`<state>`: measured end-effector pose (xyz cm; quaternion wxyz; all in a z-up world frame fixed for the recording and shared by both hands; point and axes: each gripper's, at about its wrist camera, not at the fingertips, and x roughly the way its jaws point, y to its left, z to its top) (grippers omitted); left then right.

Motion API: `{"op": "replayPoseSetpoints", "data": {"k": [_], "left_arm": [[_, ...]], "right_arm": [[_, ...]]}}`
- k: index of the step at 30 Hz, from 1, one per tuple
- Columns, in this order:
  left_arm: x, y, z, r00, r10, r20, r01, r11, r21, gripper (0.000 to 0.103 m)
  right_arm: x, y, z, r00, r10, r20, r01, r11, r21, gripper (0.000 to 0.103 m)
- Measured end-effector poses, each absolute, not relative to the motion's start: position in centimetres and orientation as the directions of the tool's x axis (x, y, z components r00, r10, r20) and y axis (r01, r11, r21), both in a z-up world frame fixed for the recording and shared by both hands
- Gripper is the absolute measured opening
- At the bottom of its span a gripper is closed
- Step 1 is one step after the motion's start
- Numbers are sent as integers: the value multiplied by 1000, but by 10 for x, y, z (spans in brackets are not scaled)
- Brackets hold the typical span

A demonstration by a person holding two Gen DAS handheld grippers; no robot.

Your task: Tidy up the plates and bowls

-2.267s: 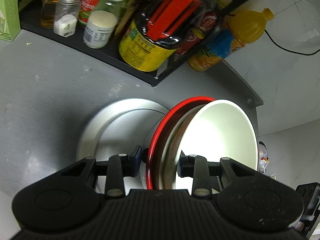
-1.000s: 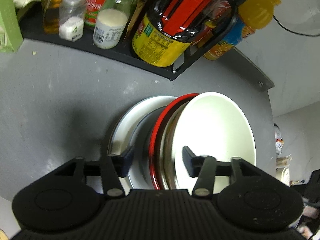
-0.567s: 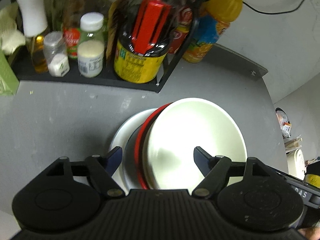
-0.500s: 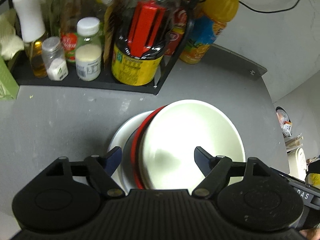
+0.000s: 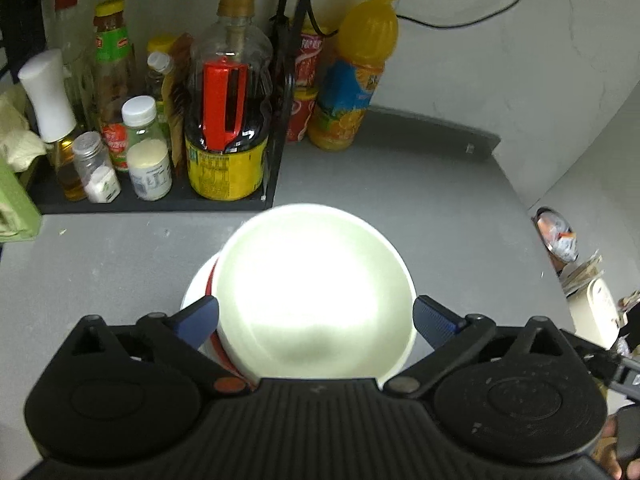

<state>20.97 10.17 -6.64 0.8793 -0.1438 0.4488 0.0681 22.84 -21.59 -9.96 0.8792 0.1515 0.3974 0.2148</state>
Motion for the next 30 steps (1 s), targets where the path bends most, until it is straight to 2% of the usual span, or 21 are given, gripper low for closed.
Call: {"op": "replayPoseSetpoints", "data": {"k": [17,30], "left_arm": [[133,16,-22,673,-57,-737,-120,976,-184,102],[73,1,-6,710,-55,-702,-89,982,-167,102]], "right_arm": [[146,-297,-73,715,424,-556,-213,889,405,103],[95,-315,-59,772,383,-507,-214,908,360,103]]}}
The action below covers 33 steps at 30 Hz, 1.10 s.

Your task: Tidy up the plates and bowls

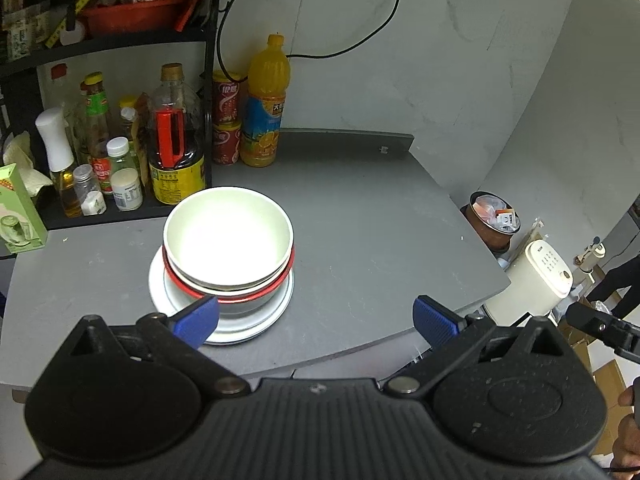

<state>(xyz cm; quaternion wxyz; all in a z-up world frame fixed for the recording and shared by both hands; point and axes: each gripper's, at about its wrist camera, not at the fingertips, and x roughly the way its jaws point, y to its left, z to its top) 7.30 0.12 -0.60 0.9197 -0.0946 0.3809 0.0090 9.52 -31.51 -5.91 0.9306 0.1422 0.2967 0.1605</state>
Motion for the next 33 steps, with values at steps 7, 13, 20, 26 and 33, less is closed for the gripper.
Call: {"op": "replayPoseSetpoints", "data": {"k": [7,13,20,26,33], "left_arm": [[49,3,0,726,-53,-686,-74,985,-155,102],[33,6,5,736,-56,-675,-65,986,-153,102],[19,4,7,732,-85,-676,-43,985,-169,102],[6,0,8,734,-67,-676,-55,986,-157,102],[2,3,3,731,-58,-680,-68,985,-158,102]], "right_arm": [[74,-320,-55,792,374,-482,-217,911,350,103],[61,-319,-54,800,376,-468,-222,910,351,103],[50,-315,-56,797,380,-469,-241,912,331,103],[44,-312,-56,797,377,-472,-248,917,314,103],[43,-311,-58,788,394,-473,-280,914,295,103]]}}
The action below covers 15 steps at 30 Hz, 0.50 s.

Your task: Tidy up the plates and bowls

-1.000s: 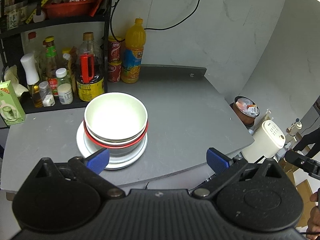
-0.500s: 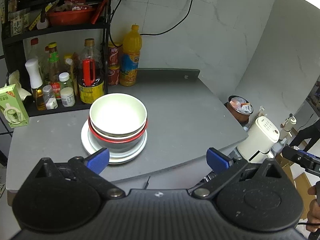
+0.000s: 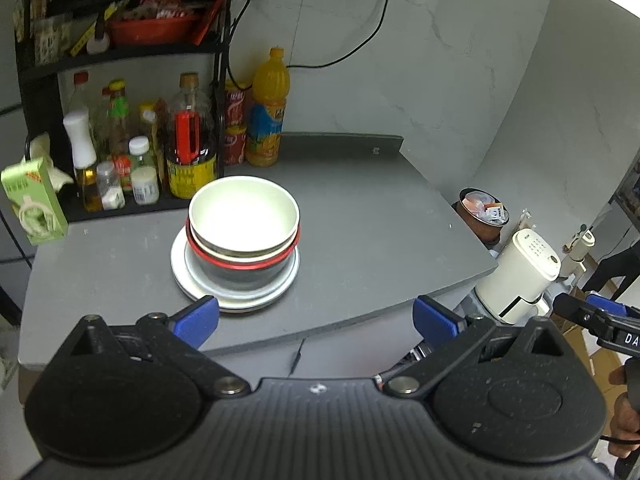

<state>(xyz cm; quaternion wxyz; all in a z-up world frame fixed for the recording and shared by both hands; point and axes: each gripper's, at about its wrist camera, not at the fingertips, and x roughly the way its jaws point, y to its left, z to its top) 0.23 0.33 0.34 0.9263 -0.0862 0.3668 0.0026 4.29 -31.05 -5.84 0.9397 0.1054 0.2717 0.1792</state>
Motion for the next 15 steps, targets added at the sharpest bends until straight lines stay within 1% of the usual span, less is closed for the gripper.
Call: {"op": "replayPoseSetpoints", "data": {"k": [15], "left_arm": [[4,-1,-2,721,-32,-692,-94,985,-143,102]], "right_arm": [[46,-307,-59,775,412,-480,-308,908,283,103]]}}
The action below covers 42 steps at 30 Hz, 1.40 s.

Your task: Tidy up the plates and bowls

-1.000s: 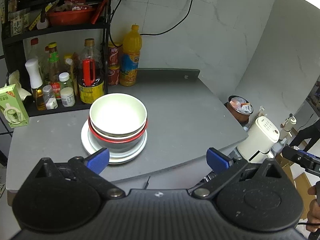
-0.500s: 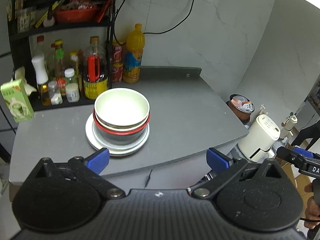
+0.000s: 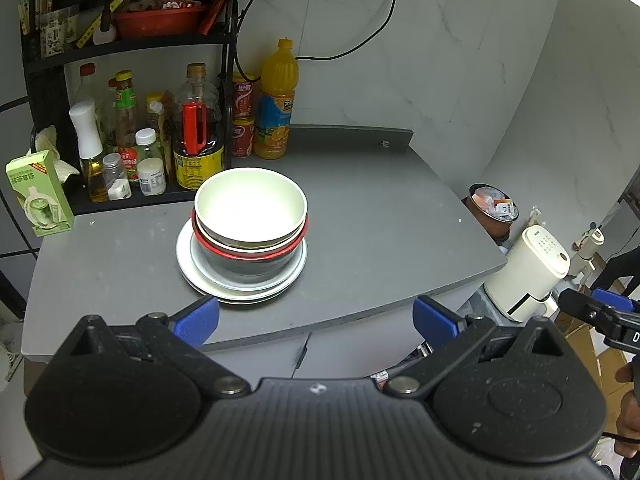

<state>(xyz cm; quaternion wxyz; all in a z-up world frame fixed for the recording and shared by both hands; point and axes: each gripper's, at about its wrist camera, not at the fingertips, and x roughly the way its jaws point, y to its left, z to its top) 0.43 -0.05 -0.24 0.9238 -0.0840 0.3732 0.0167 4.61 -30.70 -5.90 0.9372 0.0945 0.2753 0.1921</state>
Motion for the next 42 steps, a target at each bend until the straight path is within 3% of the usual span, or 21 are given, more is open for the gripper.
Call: {"op": "replayPoseSetpoints", "data": {"k": [42], "left_arm": [[2,-3,-4,719,-4,-695,-122,984,-131,102]], "right_arm": [[45,-308,-58,770,415,-484,-317,908,274,103]]}}
